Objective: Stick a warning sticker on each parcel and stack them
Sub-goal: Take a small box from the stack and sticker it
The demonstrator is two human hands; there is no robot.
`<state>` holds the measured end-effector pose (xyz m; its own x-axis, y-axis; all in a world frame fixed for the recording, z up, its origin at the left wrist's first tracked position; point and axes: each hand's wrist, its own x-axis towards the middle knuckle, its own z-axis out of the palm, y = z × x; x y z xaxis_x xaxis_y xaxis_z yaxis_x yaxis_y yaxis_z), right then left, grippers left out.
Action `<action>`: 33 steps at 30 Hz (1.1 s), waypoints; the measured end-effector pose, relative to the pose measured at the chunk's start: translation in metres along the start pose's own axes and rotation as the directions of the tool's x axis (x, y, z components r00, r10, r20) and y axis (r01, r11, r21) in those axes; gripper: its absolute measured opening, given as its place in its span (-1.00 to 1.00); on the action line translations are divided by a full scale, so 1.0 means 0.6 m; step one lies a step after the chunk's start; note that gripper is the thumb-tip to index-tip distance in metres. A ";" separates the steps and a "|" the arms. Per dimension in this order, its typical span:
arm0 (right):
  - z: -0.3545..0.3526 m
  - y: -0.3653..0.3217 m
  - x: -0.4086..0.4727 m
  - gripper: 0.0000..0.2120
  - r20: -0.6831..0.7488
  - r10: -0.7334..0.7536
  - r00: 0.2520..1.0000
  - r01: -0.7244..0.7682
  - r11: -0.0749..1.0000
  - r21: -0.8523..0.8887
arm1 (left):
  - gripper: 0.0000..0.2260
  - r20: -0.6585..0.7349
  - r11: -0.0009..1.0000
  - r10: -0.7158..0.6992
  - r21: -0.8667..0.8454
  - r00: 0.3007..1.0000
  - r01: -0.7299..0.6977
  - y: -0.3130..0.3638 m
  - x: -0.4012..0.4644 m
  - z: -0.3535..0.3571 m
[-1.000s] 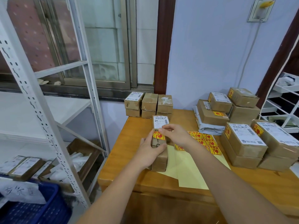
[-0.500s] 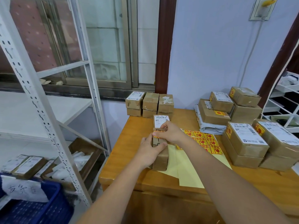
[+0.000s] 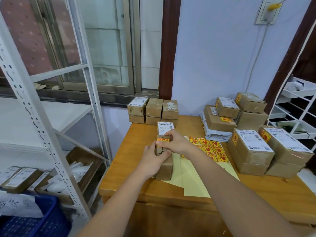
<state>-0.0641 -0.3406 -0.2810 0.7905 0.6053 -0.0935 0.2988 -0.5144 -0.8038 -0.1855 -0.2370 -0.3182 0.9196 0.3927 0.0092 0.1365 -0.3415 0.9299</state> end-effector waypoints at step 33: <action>-0.031 0.002 -0.048 -0.46 0.139 0.027 0.990 -0.056 0.976 0.211 | -0.47 -0.076 0.998 -0.051 0.039 0.996 0.054 0.008 0.035 -0.015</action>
<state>-0.0764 -0.3699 -0.2681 0.7164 0.6698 -0.1955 0.1349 -0.4078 -0.9030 -0.1687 -0.2225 -0.3104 0.8808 0.4733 -0.0107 0.2005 -0.3524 0.9141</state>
